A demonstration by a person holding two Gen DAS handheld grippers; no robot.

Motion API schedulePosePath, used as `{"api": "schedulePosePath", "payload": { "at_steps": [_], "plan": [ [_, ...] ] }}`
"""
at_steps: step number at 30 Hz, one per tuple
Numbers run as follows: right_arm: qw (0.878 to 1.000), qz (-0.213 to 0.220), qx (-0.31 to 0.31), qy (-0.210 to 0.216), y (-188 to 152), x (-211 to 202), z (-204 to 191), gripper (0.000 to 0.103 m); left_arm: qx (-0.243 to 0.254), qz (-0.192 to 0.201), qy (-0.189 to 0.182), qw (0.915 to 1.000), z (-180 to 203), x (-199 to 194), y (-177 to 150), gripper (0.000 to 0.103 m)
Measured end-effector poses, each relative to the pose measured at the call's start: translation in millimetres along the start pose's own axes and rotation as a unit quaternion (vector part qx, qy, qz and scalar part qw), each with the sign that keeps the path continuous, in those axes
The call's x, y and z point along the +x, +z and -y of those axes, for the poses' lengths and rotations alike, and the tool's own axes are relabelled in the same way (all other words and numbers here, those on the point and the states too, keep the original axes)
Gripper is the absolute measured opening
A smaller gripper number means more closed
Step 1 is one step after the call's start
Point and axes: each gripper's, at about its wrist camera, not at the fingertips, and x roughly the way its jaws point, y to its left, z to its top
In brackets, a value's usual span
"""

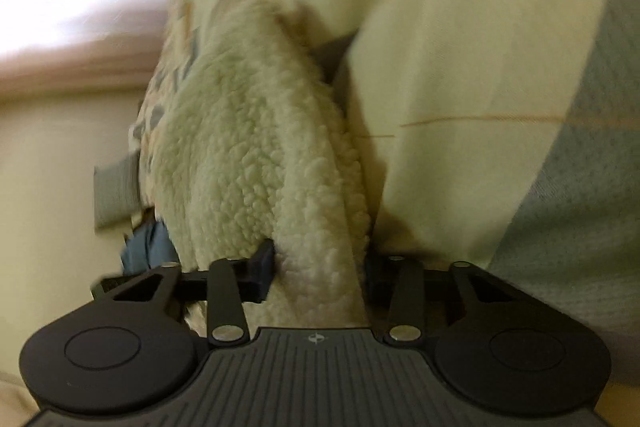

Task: Fold clothes
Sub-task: 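Lift the vest end with both grippers and fold it over the vest body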

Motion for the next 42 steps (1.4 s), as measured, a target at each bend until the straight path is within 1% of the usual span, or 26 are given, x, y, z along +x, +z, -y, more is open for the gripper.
{"api": "schedulePosePath", "payload": {
  "at_steps": [1, 2, 3, 5, 7, 10, 13, 15, 17, 21, 23, 26, 28, 30, 32, 35, 38, 39, 40, 42],
  "plan": [
    [1.000, 0.000, 0.009, -0.007, 0.9, 0.3, -2.9, 0.033, -0.001, -0.006, 0.006, 1.0000, 3.5, -1.1, 3.0, 0.060],
    [1.000, 0.001, 0.005, -0.021, -0.3, -2.0, -12.4, 0.032, -0.002, -0.011, 0.012, 0.9999, 7.4, -2.6, 5.9, 0.055],
    [0.999, 0.002, 0.002, -0.034, -1.4, -4.3, -22.0, 0.030, 0.004, -0.015, 0.019, 0.9997, 14.9, -6.7, 8.5, 0.052],
    [0.998, 0.004, -0.006, -0.059, -3.3, -9.9, -41.0, 0.028, 0.011, -0.025, 0.032, 0.9991, 29.1, -10.7, 18.6, 0.049],
    [0.998, 0.011, -0.015, -0.062, -1.5, -22.9, -59.5, 0.027, 0.006, -0.032, 0.033, 0.9989, 43.1, -19.6, 28.7, 0.049],
    [0.998, 0.024, -0.026, -0.061, 3.5, -48.2, -85.1, 0.027, 0.001, -0.032, 0.023, 0.9992, 71.1, -30.7, 45.9, 0.049],
    [0.997, 0.043, -0.032, -0.058, 17.8, -88.7, -101.8, 0.027, 0.016, -0.026, 0.010, 0.9995, 111.0, -29.2, 65.8, 0.049],
    [0.996, 0.058, -0.035, -0.060, 31.7, -120.0, -105.2, 0.027, 0.028, -0.023, -0.002, 0.9993, 142.7, -13.3, 81.4, 0.049],
    [0.994, 0.073, -0.038, -0.065, 48.6, -155.6, -104.9, 0.027, 0.033, -0.021, -0.020, 0.9990, 174.9, 15.0, 95.3, 0.049],
    [0.990, 0.099, -0.052, -0.089, 100.4, -235.4, -86.4, 0.027, 0.032, -0.016, -0.064, 0.9973, 231.5, 87.8, 116.7, 0.049],
    [0.986, 0.111, -0.064, -0.106, 132.9, -273.3, -73.1, 0.027, 0.030, -0.013, -0.085, 0.9958, 256.4, 130.7, 127.0, 0.049],
    [0.981, 0.122, -0.085, -0.124, 178.5, -316.2, -47.9, 0.027, 0.026, -0.007, -0.111, 0.9934, 288.5, 196.5, 142.8, 0.049],
    [0.979, 0.125, -0.094, -0.130, 207.8, -336.5, -28.8, 0.027, 0.025, -0.002, -0.117, 0.9928, 301.4, 232.7, 151.6, 0.049],
    [0.978, 0.122, -0.098, -0.134, 234.2, -346.8, -8.7, 0.027, 0.023, 0.001, -0.118, 0.9927, 309.3, 264.7, 158.2, 0.049],
    [0.978, 0.118, -0.103, -0.141, 256.4, -345.0, 11.7, 0.028, 0.013, -0.001, -0.113, 0.9935, 309.7, 296.7, 163.6, 0.050],
    [0.978, 0.110, -0.092, -0.152, 282.4, -337.6, 47.0, 0.029, -0.006, -0.015, -0.090, 0.9958, 299.8, 334.4, 162.6, 0.052],
    [0.980, 0.108, -0.064, -0.156, 290.4, -326.8, 80.1, 0.037, -0.021, -0.024, -0.075, 0.9967, 290.8, 350.7, 157.4, 0.058],
    [0.981, 0.110, -0.053, -0.154, 291.1, -325.3, 90.0, 0.043, -0.024, -0.027, -0.069, 0.9969, 288.3, 354.9, 156.1, 0.060],
    [0.982, 0.118, -0.041, -0.140, 289.2, -328.4, 95.8, 0.047, -0.018, -0.028, -0.064, 0.9974, 290.4, 349.6, 157.7, 0.061],
    [0.982, 0.131, -0.034, -0.129, 282.8, -333.3, 97.0, 0.049, -0.005, -0.030, -0.053, 0.9981, 294.6, 339.2, 161.1, 0.062]
  ]
}}
